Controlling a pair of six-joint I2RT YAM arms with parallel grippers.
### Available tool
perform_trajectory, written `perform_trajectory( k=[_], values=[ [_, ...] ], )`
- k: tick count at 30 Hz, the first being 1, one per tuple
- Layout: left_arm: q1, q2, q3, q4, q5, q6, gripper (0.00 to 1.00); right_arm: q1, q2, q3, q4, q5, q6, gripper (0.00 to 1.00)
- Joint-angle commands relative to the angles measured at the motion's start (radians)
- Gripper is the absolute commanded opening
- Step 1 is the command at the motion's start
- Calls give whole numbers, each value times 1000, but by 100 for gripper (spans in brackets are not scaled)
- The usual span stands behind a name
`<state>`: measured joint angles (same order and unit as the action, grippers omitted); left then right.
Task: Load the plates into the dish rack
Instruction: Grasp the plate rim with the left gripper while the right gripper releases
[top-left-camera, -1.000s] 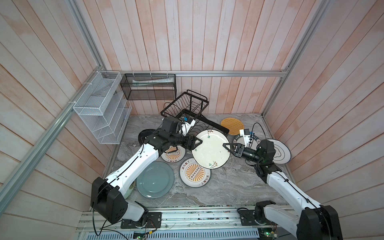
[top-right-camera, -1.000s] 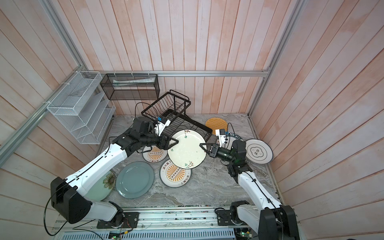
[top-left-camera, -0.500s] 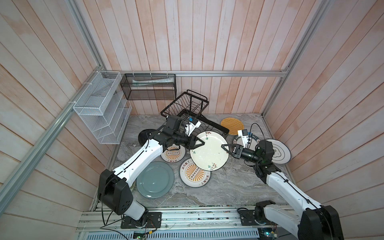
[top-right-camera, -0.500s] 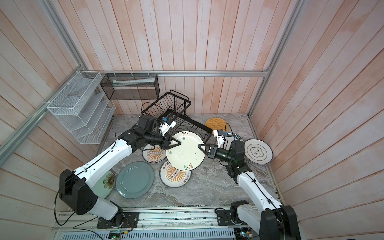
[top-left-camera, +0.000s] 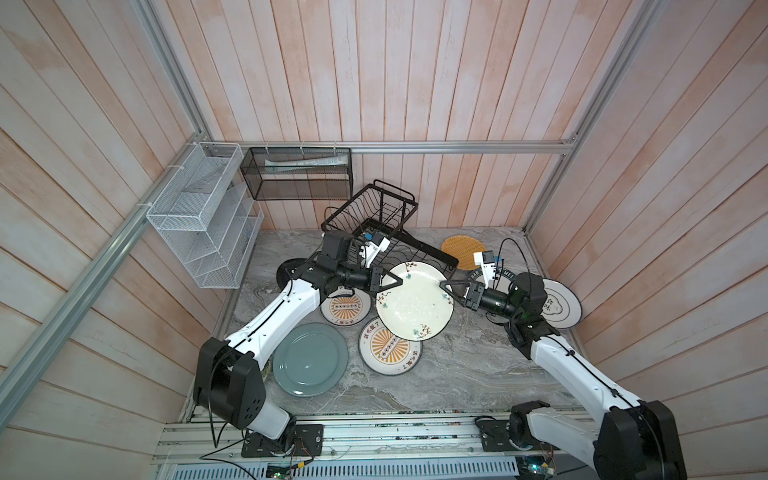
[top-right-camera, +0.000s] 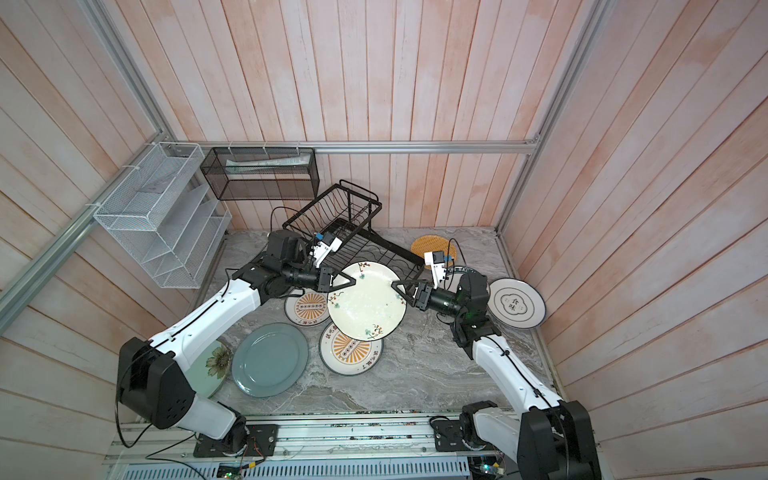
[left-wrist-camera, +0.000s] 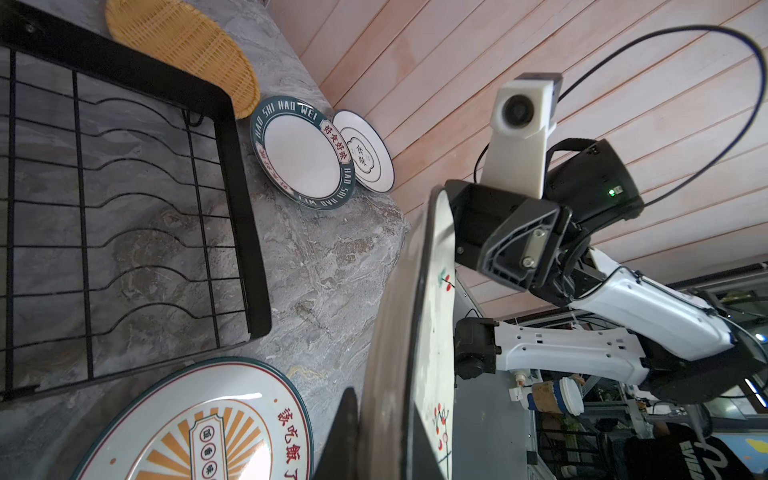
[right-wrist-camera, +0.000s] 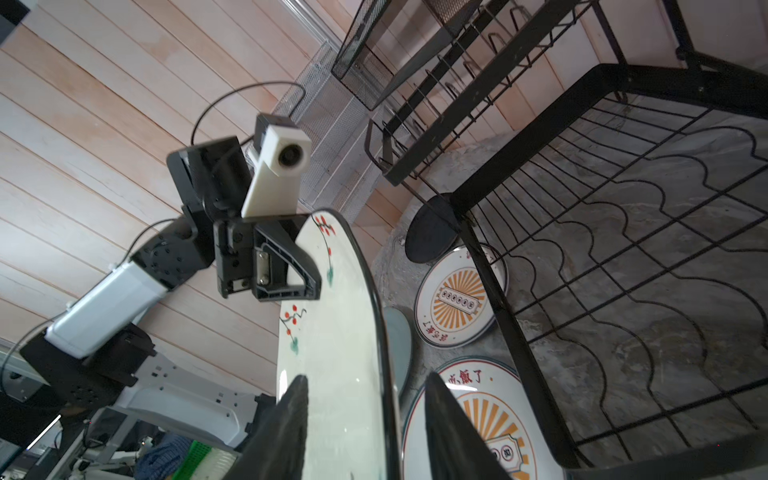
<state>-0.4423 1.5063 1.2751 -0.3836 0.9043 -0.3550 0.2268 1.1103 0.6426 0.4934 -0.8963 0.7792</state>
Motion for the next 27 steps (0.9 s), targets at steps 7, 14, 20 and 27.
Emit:
perform_trajectory(
  k=[7, 14, 20, 27],
  values=[
    [27, -205, -26, 33, -105, -68, 0, -15, 64, 121, -268, 311, -102, 69],
    [28, -352, -70, 3, -240, -96, 0, -17, 282, 244, -445, 700, -238, 83],
    [27, -436, -47, -70, -395, -106, 0, -19, 547, 460, -539, 941, -363, 91],
    [28, -491, 6, -135, -606, -123, 0, -29, 843, 816, -750, 1042, -469, 98]
  ],
)
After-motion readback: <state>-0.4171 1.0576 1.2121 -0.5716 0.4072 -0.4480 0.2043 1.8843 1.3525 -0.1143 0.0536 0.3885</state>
